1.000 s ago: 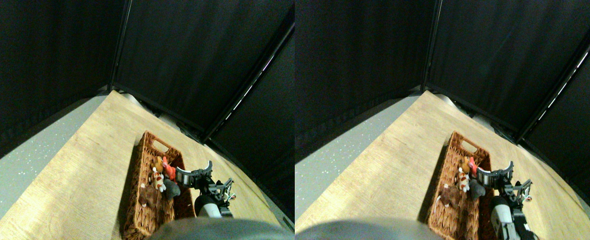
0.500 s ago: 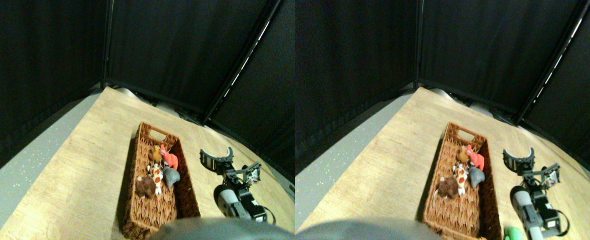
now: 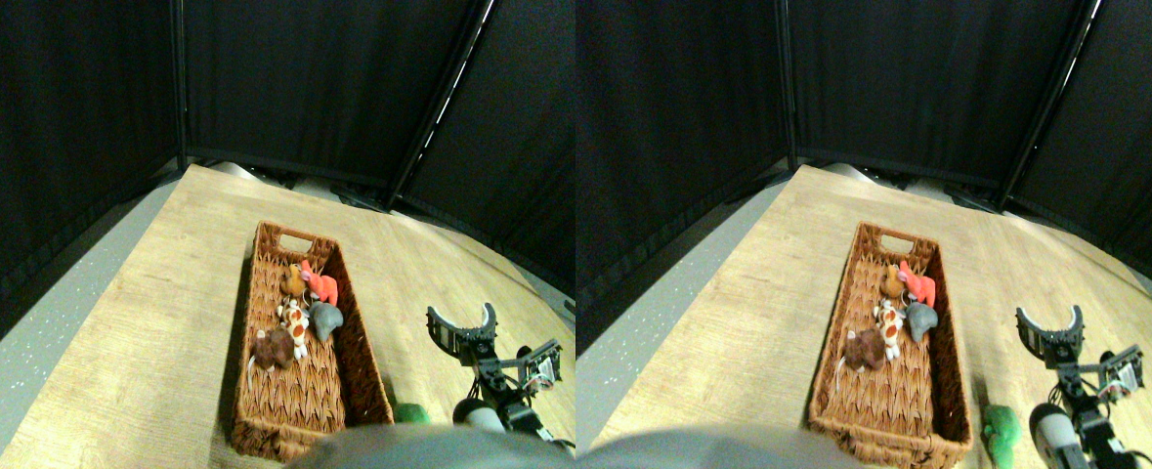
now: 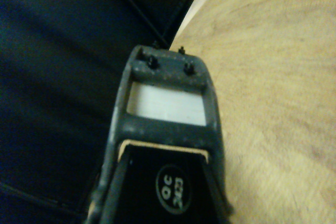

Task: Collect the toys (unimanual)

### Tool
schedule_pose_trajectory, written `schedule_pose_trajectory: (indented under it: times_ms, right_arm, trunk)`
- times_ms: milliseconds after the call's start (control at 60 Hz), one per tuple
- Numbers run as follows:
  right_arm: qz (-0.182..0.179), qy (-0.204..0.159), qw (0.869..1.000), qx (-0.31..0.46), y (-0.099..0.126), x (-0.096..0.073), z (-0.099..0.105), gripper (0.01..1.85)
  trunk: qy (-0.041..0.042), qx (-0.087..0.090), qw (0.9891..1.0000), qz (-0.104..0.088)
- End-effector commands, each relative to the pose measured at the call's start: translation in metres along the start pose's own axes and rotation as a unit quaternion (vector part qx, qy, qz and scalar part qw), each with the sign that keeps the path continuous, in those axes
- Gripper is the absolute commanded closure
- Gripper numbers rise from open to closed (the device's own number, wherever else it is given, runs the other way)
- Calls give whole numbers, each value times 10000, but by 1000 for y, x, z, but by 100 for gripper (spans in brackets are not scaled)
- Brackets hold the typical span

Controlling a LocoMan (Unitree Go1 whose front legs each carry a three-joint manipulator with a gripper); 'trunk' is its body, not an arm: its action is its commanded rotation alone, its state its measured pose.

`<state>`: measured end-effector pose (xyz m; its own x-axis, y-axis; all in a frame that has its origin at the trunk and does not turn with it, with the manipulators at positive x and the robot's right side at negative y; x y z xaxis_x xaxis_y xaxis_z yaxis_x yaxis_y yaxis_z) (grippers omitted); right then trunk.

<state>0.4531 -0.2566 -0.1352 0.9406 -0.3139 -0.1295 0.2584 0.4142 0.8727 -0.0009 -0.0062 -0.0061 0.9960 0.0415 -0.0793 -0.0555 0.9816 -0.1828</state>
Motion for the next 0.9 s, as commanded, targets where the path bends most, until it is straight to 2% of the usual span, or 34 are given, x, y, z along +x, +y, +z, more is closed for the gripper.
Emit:
schedule_pose_trajectory:
  times_ms: [17, 67, 100, 133, 317, 450, 500, 583, 700, 767, 900]
  right_arm:
    - [157, 20, 9996, 247, 6, -8, -3, 113]
    - [184, 143, 9988, 432, -1, -13, -5, 116]
    - [165, 217, 9989, 387, -5, -16, -5, 110]
    - [57, 167, 9990, 401, -9, -21, -6, 104]
    - [-86, 171, 9978, 638, -19, -37, -8, 95]
    - [-260, 185, 9956, 880, -26, -47, -8, 96]
    - [-247, 257, 9942, 1012, -29, -49, -9, 99]
    - [-426, 165, 9925, 1131, -34, -53, -10, 100]
    - [-614, 311, 9921, 1049, -44, -59, -14, 95]
    - [-648, 452, 9896, 1203, -53, -59, -18, 99]
    - [-1026, 654, 9865, 1092, -70, -61, -27, 95]
  trunk:
    - [50, -105, 9999, -33]
    - [60, -102, 9999, -44]
    - [62, -105, 9999, -49]
    - [69, -103, 9999, -54]
    - [87, -102, 9999, -76]
    - [104, -109, 9999, -62]
    - [104, -109, 9999, -62]
    - [118, -121, 9999, -36]
    - [116, -149, 9998, -22]
    - [109, -174, 9998, -4]
    - [121, -245, 9996, 43]
